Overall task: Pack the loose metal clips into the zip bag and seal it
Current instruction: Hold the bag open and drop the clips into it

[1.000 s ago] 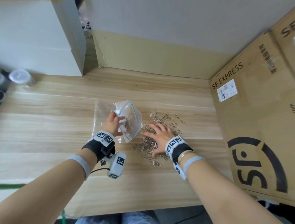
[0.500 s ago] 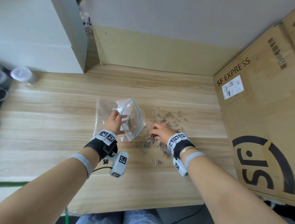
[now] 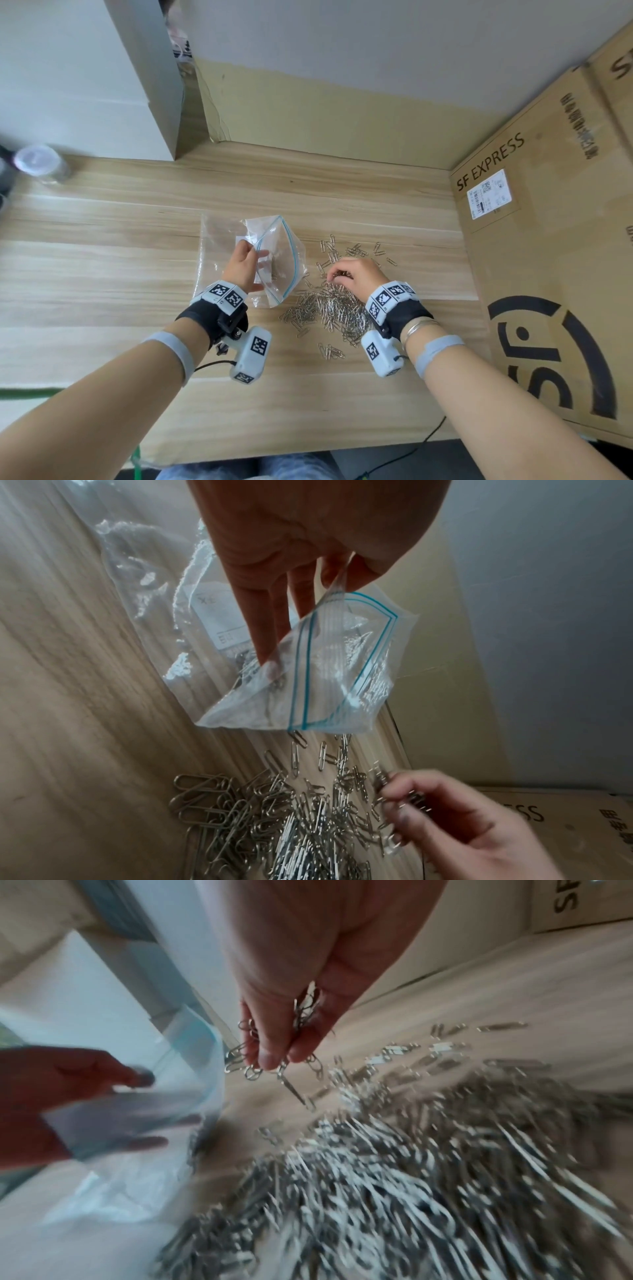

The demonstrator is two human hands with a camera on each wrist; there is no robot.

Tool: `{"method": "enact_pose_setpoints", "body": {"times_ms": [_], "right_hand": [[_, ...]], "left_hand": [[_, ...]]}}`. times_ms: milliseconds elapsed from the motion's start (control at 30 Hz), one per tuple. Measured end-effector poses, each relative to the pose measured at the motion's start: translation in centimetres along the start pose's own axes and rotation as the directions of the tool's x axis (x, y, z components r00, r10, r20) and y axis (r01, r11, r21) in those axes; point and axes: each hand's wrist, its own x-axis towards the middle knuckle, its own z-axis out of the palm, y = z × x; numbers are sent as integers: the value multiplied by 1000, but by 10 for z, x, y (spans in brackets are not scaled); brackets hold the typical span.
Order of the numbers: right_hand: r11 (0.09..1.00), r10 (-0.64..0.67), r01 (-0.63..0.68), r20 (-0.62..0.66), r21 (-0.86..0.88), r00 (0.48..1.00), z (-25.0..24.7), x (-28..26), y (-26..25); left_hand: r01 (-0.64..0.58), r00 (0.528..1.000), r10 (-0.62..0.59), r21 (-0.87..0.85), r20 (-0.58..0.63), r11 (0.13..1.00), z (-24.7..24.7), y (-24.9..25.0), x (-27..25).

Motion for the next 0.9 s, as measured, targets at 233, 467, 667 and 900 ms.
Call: {"method": "enact_pose_setpoints", "body": {"times_ms": [233, 467, 667, 900], "right_hand": [[992, -99, 106, -101, 71, 990, -22, 14, -61], [999, -26, 32, -164, 31, 986, 9, 45, -91], [998, -10, 14, -79, 59, 997, 12, 45, -102], [997, 64, -72, -331, -13, 942, -2, 49, -83]], "left_hand": [[2, 1000, -2, 24, -15, 1000, 5, 2, -2], [-27, 999, 26, -31, -34, 999, 9, 10, -9], [-54, 998, 51, -85, -41, 995, 7, 13, -11], [-155, 986, 156, 18, -57, 988, 5, 15, -10]]}}
